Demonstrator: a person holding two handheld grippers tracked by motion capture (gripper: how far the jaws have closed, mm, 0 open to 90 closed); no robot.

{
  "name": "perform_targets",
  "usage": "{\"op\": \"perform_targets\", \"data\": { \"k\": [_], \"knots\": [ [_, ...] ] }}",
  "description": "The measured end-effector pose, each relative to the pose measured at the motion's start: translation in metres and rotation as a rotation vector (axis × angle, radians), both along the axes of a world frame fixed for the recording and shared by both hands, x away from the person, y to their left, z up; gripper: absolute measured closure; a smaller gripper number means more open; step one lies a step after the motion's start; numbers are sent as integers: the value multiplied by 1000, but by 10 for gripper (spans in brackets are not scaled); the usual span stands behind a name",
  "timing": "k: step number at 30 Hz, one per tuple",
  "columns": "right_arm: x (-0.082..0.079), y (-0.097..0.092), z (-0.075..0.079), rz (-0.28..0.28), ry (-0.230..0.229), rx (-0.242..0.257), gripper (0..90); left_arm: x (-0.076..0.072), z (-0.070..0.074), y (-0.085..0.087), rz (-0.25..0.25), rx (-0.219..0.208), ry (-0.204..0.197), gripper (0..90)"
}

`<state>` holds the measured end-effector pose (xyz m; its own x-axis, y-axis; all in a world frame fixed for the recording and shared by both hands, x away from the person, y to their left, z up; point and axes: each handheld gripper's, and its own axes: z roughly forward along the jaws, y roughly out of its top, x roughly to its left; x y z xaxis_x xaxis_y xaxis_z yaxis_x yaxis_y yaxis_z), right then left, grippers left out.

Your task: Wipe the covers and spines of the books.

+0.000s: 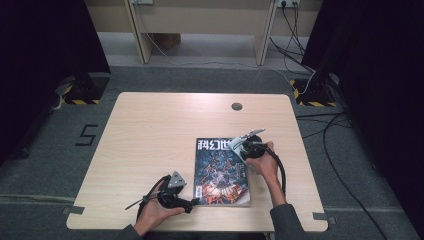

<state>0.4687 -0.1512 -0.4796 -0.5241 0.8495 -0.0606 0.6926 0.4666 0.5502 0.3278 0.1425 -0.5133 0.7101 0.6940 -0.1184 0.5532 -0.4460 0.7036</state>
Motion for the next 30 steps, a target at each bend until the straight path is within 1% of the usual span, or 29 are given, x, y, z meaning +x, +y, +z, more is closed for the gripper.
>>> {"op": "perform_targets", "data": {
  "k": [2,4,6,10,12,15,19,21,23,26,30],
  "knots": [
    [3,-1,-1,-13,-14,9,732,0,0,0,2,1,-1,139],
    [7,-2,-2,-22,-13,20,731,0,0,0,1,-4,-5,140],
    [11,-2,-1,-28,-6,19,729,-1,-1,1,1,-9,-8,140],
    [20,1,0,-44,-10,-2,731,-1,-1,1,0,-8,-8,140],
    [24,3,0,-50,-15,-8,748,-1,-1,1,1,-7,-9,140],
    [25,6,4,-35,-25,-30,771,-1,-1,1,2,-13,-11,140],
    [20,3,13,-22,-63,4,778,-1,-1,1,3,-13,-11,139],
    [17,0,19,-26,-83,30,779,-1,-1,1,-1,-8,-9,138],
    [13,-3,25,-19,-101,60,779,-1,-1,1,1,-12,-11,138],
    [7,-6,34,-18,-123,88,779,-1,-1,1,0,-10,-9,137],
    [-2,-11,43,-4,-154,112,779,-1,-1,1,1,-11,-11,137]
  ]
}}
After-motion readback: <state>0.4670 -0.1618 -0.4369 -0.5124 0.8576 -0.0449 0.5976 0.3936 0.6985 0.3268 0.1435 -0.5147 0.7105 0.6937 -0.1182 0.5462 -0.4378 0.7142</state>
